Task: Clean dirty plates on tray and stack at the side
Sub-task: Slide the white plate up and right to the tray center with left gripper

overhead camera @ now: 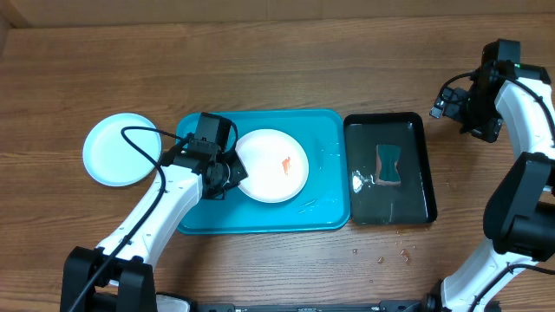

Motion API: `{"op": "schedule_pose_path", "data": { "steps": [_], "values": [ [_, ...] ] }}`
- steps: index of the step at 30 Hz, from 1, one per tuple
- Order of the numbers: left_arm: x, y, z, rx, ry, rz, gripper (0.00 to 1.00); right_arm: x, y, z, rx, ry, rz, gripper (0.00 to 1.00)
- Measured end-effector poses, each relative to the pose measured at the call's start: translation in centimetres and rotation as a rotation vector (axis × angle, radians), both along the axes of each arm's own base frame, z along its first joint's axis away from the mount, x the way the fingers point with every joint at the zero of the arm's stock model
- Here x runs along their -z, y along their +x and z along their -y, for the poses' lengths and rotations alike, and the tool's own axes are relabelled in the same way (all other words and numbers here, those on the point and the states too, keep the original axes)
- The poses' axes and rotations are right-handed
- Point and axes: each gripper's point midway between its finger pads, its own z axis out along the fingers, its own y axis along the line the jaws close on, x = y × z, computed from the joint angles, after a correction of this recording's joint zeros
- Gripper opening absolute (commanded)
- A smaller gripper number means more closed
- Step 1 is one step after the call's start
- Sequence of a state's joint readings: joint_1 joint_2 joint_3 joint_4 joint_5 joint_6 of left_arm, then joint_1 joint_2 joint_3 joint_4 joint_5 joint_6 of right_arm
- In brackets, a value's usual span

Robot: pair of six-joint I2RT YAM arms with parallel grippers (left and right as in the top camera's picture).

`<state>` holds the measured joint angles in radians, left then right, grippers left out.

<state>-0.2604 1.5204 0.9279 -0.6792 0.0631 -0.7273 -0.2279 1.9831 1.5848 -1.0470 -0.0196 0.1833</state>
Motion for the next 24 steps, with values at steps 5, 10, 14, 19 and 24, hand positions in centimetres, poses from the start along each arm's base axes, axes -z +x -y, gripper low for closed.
{"op": "schedule_pose_path", "data": {
  "steps": [5, 10, 14, 19, 24],
  "values": [
    [0.1, 0.1, -0.2, -0.005, 0.014, 0.004, 0.04, 0.0, 0.0, 0.0, -0.001, 0.000, 0.000, 1.00],
    [1.0, 0.7, 0.3, 0.005, 0.018, 0.004, 0.06, 0.0, 0.0, 0.0, 0.000, 0.000, 0.000, 1.00],
    [2.0, 0.6, 0.5, 0.022, 0.030, -0.016, 0.29, 0.0, 0.0, 0.0, -0.001, 0.000, 0.000, 1.00],
    [2.1, 0.9, 0.5, 0.083, 0.047, -0.001, 0.41, 0.0, 0.0, 0.0, 0.000, 0.000, 0.000, 1.00],
    [1.9, 1.7, 0.0, 0.118, 0.089, 0.040, 0.37, 0.0, 0.0, 0.0, 0.000, 0.000, 0.000, 1.00]
  ]
}}
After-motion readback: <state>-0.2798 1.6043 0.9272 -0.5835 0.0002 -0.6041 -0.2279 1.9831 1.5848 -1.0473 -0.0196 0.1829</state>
